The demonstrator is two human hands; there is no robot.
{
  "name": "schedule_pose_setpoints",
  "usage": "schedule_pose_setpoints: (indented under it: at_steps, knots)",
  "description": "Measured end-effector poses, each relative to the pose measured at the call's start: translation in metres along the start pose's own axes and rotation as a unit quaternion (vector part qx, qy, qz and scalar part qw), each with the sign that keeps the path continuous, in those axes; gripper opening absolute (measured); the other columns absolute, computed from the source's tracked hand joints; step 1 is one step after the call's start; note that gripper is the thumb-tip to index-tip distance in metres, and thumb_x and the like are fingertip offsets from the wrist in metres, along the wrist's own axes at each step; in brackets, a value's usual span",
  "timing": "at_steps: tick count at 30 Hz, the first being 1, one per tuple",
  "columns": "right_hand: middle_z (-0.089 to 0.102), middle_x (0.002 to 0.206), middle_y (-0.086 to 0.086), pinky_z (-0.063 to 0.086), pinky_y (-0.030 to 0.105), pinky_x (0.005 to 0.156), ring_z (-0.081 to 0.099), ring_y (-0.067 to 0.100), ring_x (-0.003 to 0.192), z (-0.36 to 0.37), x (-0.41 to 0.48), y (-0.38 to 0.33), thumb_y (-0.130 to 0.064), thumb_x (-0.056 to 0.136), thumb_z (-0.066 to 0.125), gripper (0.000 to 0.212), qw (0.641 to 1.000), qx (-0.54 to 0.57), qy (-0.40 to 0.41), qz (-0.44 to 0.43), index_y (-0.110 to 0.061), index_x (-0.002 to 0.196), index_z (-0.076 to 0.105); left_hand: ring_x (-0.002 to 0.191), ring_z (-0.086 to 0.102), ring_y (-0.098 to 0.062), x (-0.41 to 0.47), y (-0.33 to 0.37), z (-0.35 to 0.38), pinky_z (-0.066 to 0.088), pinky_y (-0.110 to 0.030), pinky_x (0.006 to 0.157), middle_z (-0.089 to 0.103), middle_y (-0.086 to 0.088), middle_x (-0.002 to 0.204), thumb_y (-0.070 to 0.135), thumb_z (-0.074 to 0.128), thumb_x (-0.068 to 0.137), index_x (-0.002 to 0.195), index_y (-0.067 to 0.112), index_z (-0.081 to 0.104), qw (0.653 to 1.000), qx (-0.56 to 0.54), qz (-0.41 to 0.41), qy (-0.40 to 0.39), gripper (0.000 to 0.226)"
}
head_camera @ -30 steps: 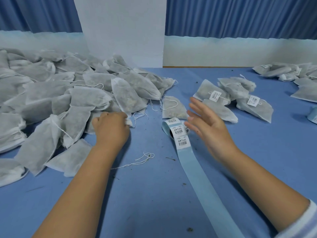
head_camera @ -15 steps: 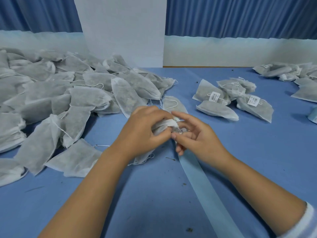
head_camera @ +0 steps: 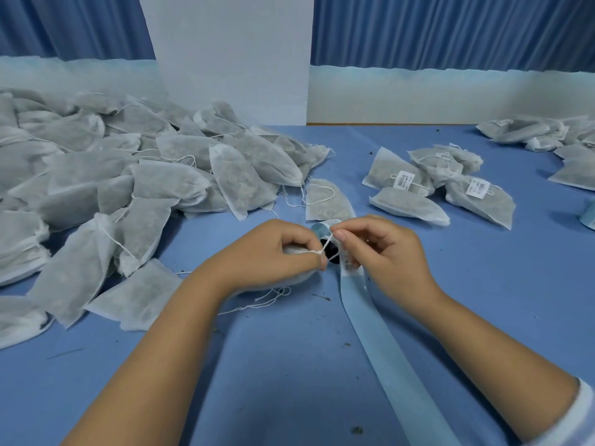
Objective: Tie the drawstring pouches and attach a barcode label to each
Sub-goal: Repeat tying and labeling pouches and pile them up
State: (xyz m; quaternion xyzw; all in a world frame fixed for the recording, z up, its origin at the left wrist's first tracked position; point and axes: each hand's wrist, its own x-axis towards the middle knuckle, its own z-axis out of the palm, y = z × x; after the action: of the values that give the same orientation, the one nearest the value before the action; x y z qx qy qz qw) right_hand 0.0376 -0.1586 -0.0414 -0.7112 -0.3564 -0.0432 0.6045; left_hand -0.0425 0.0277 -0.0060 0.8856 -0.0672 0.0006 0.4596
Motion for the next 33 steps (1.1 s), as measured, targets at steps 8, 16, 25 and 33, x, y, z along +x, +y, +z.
schedule_pose_setpoints:
  at_steps: [8, 16, 25, 33]
  knots:
    - [0.058, 0.068, -0.022, 0.037, 0.008, 0.062, 0.054, 0.0, 0.061, -0.002, 0.001, 0.006, -0.016, 0.089, 0.065, 0.012, 0.984, -0.152, -0.014, -0.088, -0.016, 0.095, 0.076, 0.104, 0.069, -0.006, 0.002, 0.003, 0.004, 0.05, -0.015, 0.087, 0.074, 0.008, 0.112, 0.015, 0.062, 0.096, 0.11, 0.023, 0.076, 0.977, -0.203, 0.047, 0.049, 0.021]
    - [0.059, 0.073, 0.0, 0.041, 0.017, 0.059, 0.051, 0.008, 0.061, -0.008, 0.002, 0.002, -0.016, 0.089, 0.067, 0.009, 0.97, -0.179, -0.073, -0.144, -0.015, 0.09, 0.076, 0.097, 0.064, 0.009, 0.003, -0.007, 0.0, 0.047, -0.012, 0.09, 0.073, 0.025, 0.098, 0.023, 0.065, 0.094, 0.097, 0.038, 0.075, 0.998, 0.018, -0.018, 0.059, 0.018]
    - [0.057, 0.101, -0.006, 0.046, 0.019, 0.063, 0.058, 0.011, 0.067, -0.006, 0.004, 0.003, -0.014, 0.085, 0.074, 0.019, 0.995, -0.079, -0.056, -0.005, -0.027, 0.098, 0.071, 0.08, 0.064, 0.006, 0.0, 0.003, 0.003, 0.043, -0.005, 0.074, 0.074, 0.012, 0.083, 0.023, 0.062, 0.098, 0.096, 0.018, 0.077, 0.993, -0.109, -0.006, -0.053, 0.016]
    - [0.065, 0.08, 0.004, 0.044, 0.02, 0.067, 0.053, 0.028, 0.07, -0.008, 0.003, -0.006, -0.003, 0.084, 0.071, 0.012, 0.995, 0.045, -0.085, 0.024, -0.015, 0.084, 0.073, 0.079, 0.063, -0.003, -0.001, 0.003, -0.002, 0.051, -0.017, 0.076, 0.074, 0.008, 0.088, 0.037, 0.062, 0.088, 0.087, 0.03, 0.077, 0.984, -0.174, -0.021, -0.029, 0.017]
